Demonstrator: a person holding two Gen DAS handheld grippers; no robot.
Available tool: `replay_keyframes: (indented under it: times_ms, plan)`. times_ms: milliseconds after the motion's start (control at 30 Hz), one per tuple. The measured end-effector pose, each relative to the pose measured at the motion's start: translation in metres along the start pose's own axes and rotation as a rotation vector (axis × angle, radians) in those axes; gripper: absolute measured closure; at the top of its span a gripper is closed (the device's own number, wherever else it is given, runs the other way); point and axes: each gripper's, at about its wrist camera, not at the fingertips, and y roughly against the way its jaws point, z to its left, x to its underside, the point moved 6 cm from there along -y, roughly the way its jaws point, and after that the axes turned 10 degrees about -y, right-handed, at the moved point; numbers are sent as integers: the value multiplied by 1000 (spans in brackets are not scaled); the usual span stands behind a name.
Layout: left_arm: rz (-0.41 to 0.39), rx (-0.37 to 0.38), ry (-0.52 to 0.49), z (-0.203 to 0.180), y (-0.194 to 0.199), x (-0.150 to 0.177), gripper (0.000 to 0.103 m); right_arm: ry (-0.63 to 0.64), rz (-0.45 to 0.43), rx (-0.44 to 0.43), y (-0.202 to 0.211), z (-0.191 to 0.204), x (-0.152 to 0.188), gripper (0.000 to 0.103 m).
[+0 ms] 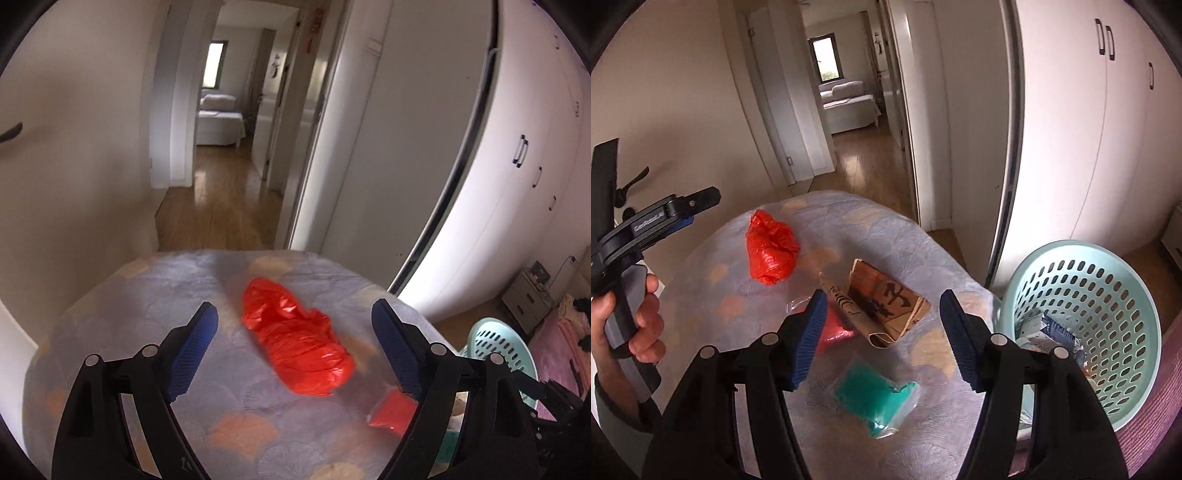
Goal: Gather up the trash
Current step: 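Grasp the red plastic bag with the left tool while the right tool grasps the brown paper bag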
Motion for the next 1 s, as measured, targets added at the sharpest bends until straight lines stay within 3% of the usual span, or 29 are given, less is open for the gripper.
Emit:
replay_keyframes:
  times_ms: [167,367,467,567,700,833,1000]
  plan:
    - [114,76,100,8,-42,14,21,56,51,-1,-24,12,12,44]
    - [190,51,94,-6,-67,37,21,74,89,28,-46,9,16,44]
    - [221,47,91,-13,-77,44,23,57,107,30,-55,4,15,60]
    - [230,70,93,-17,-80,47,27,51,131,8,-61,3,16,68]
    - [225,96,75,-23,-80,45,45,75,134,4,-66,8,19,78]
    - [211,70,28,-26,-78,45,58,93,118,-7,-62,19,21,98]
    - [185,76,5,-32,-69,42,64,93,70,-30,-49,21,14,99]
